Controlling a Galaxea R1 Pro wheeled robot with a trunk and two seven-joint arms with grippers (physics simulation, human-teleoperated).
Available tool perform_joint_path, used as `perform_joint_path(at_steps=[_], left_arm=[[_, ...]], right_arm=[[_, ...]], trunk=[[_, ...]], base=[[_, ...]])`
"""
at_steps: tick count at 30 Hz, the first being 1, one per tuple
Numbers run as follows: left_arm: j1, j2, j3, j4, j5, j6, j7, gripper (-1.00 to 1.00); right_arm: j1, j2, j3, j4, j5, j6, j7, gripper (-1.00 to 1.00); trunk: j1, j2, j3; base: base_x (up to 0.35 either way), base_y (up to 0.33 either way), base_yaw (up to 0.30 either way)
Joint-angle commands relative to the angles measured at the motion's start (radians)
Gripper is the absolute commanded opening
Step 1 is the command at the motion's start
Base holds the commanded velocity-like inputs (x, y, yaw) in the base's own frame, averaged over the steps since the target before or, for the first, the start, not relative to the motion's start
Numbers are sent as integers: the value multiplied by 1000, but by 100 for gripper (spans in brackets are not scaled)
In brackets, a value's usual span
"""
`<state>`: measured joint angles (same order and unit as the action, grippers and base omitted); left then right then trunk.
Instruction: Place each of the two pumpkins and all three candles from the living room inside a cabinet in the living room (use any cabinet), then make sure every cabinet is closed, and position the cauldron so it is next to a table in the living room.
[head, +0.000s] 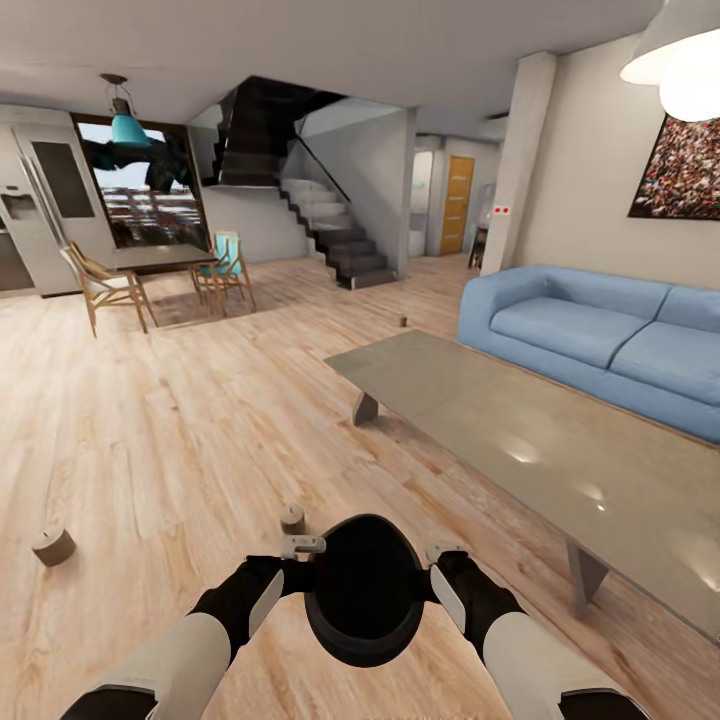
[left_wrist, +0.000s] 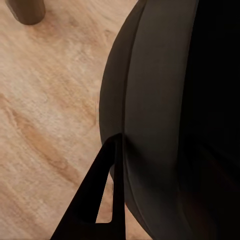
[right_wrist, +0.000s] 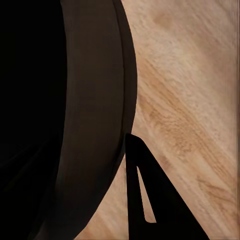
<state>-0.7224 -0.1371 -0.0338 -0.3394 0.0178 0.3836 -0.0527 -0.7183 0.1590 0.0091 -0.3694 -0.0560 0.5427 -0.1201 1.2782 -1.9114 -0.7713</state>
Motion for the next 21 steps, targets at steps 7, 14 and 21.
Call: perform_joint_path(at_steps=[7,14,21], left_arm=[[0,2,-3,-1,30,8,-15,-100],[0,2,-3,-1,30,8,-15,-100],[0,2,-2,-1,30,8,-15,-100]], right_arm=[[-1,-1,2,-22,-36,1,37,-100],[-1,0,2,-22,-36,1,37,-100],[-1,-1,2,-22,-36,1,37,-100]], trunk=[[0,-1,-9],[0,-1,-16],[0,-1,-24]], base=[[0,0,-217],[0,0,-217],[0,0,-216]])
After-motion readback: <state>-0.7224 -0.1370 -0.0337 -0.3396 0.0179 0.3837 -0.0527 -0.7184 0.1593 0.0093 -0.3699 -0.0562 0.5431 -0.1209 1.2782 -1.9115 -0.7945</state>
